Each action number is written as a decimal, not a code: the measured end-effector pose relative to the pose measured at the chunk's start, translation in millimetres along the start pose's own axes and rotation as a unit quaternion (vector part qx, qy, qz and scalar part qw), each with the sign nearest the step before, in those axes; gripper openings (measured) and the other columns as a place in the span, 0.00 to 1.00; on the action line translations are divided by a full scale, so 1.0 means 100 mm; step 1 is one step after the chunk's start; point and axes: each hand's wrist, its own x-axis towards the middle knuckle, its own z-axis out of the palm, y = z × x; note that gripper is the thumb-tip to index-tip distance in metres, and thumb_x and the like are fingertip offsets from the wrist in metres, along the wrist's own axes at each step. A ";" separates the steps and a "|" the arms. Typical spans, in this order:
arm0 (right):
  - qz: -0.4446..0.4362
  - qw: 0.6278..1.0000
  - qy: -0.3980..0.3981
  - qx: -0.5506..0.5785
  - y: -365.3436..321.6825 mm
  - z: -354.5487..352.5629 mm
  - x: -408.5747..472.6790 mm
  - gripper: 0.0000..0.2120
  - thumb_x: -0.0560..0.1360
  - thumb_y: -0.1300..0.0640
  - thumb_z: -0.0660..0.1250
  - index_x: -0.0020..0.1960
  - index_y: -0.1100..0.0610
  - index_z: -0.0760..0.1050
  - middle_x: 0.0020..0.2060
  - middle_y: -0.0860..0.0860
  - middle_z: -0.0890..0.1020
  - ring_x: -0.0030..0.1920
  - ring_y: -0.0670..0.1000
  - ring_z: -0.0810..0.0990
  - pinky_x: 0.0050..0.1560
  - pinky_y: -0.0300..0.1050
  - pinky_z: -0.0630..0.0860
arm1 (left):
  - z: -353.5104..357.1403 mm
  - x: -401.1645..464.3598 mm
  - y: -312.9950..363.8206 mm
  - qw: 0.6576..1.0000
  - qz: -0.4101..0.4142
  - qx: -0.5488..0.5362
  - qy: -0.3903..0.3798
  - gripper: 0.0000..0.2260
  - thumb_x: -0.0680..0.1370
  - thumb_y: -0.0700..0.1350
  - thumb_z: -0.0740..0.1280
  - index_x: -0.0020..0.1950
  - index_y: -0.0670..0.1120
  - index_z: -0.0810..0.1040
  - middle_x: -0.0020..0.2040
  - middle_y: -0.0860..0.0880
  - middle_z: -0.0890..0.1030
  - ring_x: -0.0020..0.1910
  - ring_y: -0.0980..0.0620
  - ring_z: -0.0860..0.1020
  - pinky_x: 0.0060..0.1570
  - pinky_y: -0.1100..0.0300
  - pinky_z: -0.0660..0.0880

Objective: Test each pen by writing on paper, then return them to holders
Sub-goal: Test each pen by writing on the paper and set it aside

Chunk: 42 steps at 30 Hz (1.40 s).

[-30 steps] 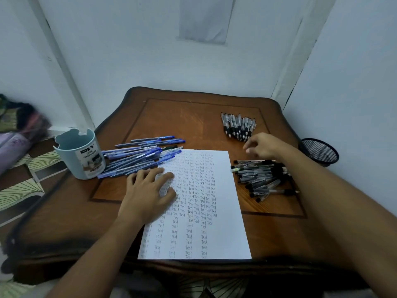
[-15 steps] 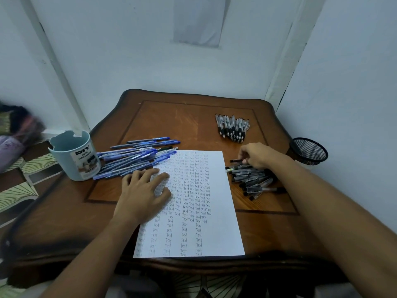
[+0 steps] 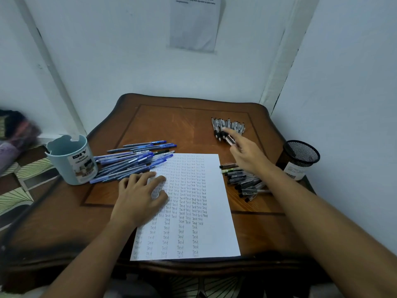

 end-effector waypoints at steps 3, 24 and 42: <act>0.049 0.983 0.058 0.166 -0.08 0.08 -0.08 0.17 0.85 0.58 0.55 0.69 0.43 0.69 0.29 0.47 0.69 0.24 0.43 0.64 0.24 0.37 0.62 | 0.00 0.00 0.00 1.000 0.000 0.004 -0.001 0.29 0.73 0.67 0.44 0.70 0.63 0.68 0.74 0.58 0.66 0.69 0.54 0.61 0.69 0.48 0.53; 0.135 0.883 -0.002 0.449 -0.30 0.58 -1.04 0.12 0.79 0.67 0.66 0.57 0.57 0.66 0.40 0.62 0.80 0.37 0.57 0.81 0.37 0.50 0.80 | 0.01 0.01 0.01 1.000 0.000 0.010 0.003 0.29 0.73 0.66 0.45 0.70 0.62 0.69 0.73 0.57 0.68 0.68 0.53 0.62 0.68 0.48 0.54; 0.088 0.897 -0.042 0.430 -0.26 0.76 -1.35 0.12 0.76 0.71 0.69 0.51 0.61 0.68 0.40 0.63 0.81 0.39 0.61 0.79 0.40 0.53 0.78 | 0.00 0.01 0.02 1.000 0.001 0.016 -0.003 0.27 0.75 0.64 0.47 0.71 0.62 0.68 0.74 0.57 0.66 0.69 0.52 0.61 0.68 0.48 0.53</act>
